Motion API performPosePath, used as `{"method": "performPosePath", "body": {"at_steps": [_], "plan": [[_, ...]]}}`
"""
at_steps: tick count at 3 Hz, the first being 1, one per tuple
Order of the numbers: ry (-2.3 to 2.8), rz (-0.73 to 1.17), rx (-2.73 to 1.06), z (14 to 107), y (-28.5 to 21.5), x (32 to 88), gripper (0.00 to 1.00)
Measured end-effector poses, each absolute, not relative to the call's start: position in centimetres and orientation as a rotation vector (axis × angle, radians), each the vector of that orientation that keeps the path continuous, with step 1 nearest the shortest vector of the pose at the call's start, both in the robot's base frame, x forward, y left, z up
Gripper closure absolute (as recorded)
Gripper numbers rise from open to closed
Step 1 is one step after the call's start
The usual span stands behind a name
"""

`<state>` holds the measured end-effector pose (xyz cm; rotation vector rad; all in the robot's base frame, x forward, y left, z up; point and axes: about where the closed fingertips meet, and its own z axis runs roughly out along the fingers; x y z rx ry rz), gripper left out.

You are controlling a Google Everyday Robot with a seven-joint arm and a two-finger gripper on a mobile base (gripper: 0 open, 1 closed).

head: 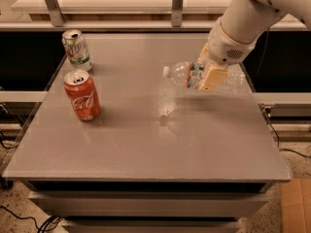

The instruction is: Move water bottle near coke can

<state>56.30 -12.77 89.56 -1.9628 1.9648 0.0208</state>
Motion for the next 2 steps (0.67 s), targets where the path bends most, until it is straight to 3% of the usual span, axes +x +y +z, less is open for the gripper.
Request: {"method": "performPosePath", "body": {"at_steps": [1, 2], "plan": [[1.804, 0.084, -2.074, 90.51, -8.51, 54.18, 1.00], [1.804, 0.084, -2.074, 90.51, -8.51, 54.18, 1.00]]}}
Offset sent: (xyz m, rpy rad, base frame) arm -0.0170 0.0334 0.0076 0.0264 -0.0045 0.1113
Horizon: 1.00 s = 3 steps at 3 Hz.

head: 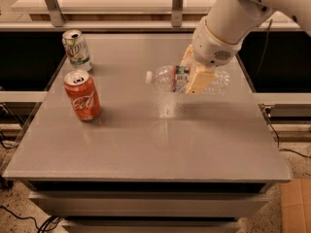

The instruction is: Move water bottle near coke can

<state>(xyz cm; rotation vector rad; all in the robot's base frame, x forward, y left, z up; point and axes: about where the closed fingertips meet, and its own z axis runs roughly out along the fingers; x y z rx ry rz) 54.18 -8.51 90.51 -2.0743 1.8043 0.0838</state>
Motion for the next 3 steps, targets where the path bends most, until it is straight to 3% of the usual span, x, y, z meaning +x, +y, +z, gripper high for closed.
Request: {"method": "performPosePath", "body": {"at_steps": [3], "plan": [[1.640, 0.067, -2.245, 90.1, -2.5, 53.5, 1.00]]}}
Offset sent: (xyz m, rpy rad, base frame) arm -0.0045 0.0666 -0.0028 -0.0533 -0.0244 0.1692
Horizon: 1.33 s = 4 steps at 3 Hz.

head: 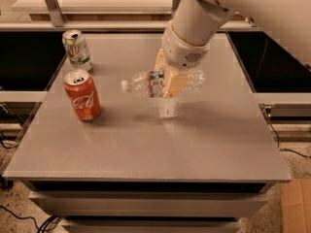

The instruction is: Move water bottle near coke can

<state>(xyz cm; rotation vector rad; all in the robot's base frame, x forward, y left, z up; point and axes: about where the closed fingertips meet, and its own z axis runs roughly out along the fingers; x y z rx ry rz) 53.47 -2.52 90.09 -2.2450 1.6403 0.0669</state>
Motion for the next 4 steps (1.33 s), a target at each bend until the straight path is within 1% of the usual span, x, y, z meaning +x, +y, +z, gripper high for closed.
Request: {"method": "performPosePath", "body": {"at_steps": [3, 4], "plan": [[1.561, 0.075, -2.368, 87.7, 3.8, 54.7, 1.00], [1.547, 0.110, -2.384, 86.6, 8.7, 55.9, 1.00]]}}
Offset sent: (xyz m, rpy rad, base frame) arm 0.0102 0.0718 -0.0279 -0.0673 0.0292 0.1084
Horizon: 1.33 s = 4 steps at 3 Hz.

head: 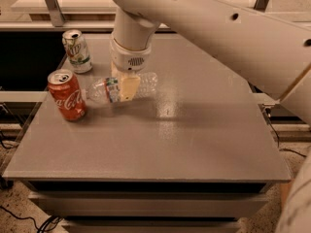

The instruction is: Move water bottle near coke can

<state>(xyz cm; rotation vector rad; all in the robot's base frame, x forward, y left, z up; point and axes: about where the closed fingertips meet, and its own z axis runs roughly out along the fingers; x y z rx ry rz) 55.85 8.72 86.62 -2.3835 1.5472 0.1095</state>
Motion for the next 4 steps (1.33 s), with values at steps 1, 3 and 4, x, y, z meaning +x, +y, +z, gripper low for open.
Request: {"method": "performPosePath", "body": {"at_steps": [1, 3, 4], "plan": [[1.553, 0.110, -2.383, 86.7, 9.4, 55.5, 1.00], [1.574, 0.100, -2.376, 86.7, 10.3, 55.4, 0.84], [1.578, 0.106, -2.375, 86.6, 10.5, 55.4, 0.61]]}}
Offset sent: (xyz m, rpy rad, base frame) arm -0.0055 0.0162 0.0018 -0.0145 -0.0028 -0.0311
